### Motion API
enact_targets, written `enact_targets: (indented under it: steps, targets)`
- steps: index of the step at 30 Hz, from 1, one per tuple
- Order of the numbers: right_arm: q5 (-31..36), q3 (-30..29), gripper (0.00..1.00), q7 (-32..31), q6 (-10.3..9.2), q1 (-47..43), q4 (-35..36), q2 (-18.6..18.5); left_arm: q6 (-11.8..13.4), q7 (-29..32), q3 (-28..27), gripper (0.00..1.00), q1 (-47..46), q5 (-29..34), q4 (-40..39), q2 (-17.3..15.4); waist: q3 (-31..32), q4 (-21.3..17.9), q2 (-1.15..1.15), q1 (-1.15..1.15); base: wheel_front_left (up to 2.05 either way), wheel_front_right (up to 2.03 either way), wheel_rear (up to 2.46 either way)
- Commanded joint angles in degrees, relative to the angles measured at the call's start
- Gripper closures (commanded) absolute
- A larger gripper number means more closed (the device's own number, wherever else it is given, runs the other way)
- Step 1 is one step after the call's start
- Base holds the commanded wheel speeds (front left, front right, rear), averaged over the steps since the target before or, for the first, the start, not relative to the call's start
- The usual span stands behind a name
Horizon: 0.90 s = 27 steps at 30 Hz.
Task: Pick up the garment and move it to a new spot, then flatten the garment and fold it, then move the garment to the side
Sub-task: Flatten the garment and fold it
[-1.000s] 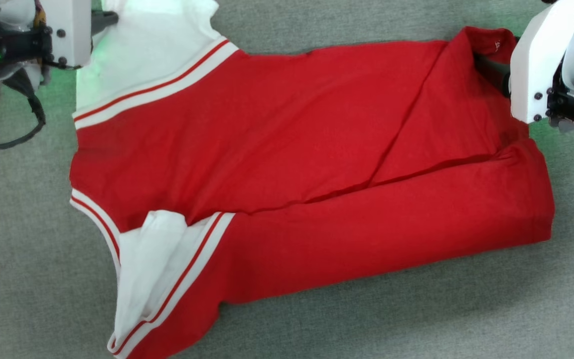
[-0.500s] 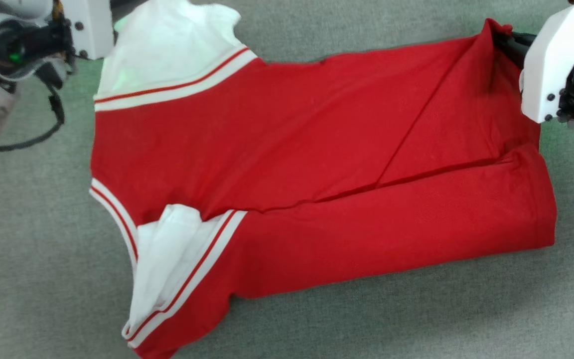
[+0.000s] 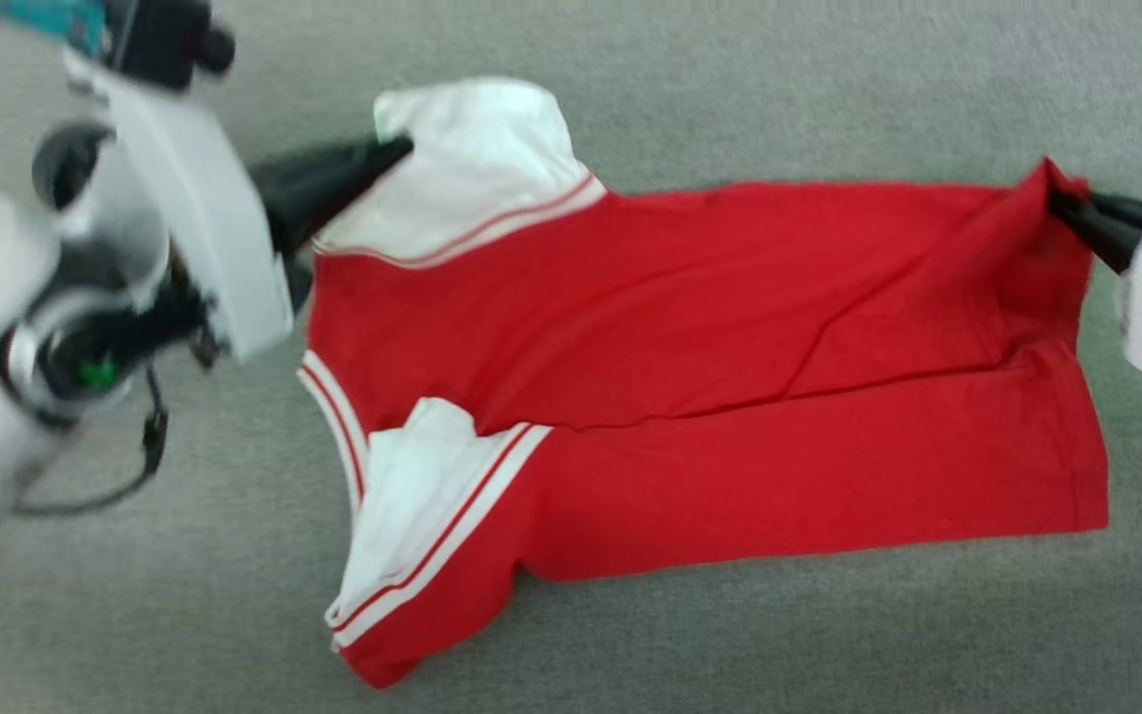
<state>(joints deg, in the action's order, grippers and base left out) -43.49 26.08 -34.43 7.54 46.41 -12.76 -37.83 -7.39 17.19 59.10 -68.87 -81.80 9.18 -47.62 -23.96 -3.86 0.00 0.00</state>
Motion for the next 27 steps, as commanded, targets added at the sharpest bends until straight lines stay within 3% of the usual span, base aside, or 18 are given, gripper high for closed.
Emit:
enact_targets:
  steps: [1, 6, 14, 19, 23, 27]
  targets:
    - [-0.63, -1.13, 1.0, -0.18, -0.09, -1.9, 1.17, -1.19, -0.14, -1.33, 0.21, 1.0, 1.98, -0.33, -1.81, -1.49, 2.93, 2.72, 0.0, 0.0, 0.0, 0.0, 0.0]
    - [-1.17, -4.98, 1.0, -1.31, -0.09, -9.26, 6.85, -4.36, -0.14, -7.27, 0.85, 1.0, 9.06, -1.57, -9.56, -6.77, 4.71, 3.91, 0.0, 0.0, 0.0, 0.0, 0.0]
    - [-0.4, -12.22, 1.0, -4.7, -0.09, -20.76, 15.42, -5.66, -0.04, -15.74, 2.43, 1.0, 19.38, -1.66, -17.96, -13.62, 5.27, 4.09, 0.0, 0.0, 0.0, 0.0, 0.0]
    - [-0.16, -17.43, 1.0, -7.08, -0.09, -27.67, 20.48, -5.67, 2.32, -20.59, 3.27, 1.0, 24.84, -1.12, -23.33, -17.55, 4.86, 4.06, 0.0, 0.0, 0.0, 0.0, 0.0]
    - [-0.59, -20.53, 1.0, -9.4, -0.09, -32.23, 23.38, -5.02, 4.49, -22.49, 5.11, 1.0, 28.58, -0.32, -25.71, -18.91, 4.31, 4.08, 0.0, 0.0, 0.0, 0.0, 0.0]
    - [-0.18, -22.85, 1.0, -10.88, -0.09, -35.33, 24.97, -3.81, 5.7, -23.08, 6.74, 1.0, 30.31, 1.48, -25.35, -17.35, 3.53, 4.49, 0.0, 0.0, 0.0, 0.0, 0.0]
